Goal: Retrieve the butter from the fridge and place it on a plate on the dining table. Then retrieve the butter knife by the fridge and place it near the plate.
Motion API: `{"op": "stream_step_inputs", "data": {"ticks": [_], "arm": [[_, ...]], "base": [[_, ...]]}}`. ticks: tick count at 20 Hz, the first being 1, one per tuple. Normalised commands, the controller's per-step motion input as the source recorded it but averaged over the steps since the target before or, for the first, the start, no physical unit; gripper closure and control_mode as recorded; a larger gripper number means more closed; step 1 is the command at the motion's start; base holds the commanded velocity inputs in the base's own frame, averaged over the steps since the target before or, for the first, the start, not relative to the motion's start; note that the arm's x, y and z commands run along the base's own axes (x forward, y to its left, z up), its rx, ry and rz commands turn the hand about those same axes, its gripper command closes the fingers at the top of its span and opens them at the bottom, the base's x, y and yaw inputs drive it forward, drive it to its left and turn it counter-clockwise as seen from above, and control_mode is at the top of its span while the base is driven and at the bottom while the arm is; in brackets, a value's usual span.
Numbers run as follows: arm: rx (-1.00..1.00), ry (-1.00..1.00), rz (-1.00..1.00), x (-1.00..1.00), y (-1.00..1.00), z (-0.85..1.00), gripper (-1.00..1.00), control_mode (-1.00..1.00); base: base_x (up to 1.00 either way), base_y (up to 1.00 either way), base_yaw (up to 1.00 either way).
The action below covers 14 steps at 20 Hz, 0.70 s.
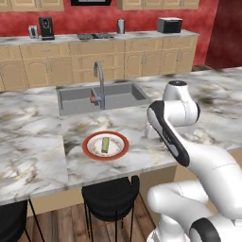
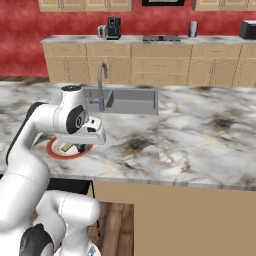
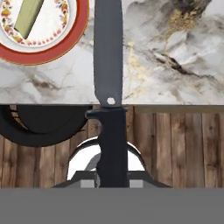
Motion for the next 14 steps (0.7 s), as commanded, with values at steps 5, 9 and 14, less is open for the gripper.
{"op": "stream_step_inputs", "data": {"ticks": [5, 9, 14], "arm": [[0.00, -0.11, 0.05, 0.91, -0.21, -0.24, 1.00, -1.00], [0.00, -0.02, 0.03, 0.83, -0.05, -0.34, 1.00, -1.00], [0.00, 0.00, 0.00, 0.70, 0.10, -0.42, 1.00, -1.00]], "base": [[0.00, 0.00, 0.00], [0.00, 0.00, 0.00], [0.00, 0.00, 0.00]]}}
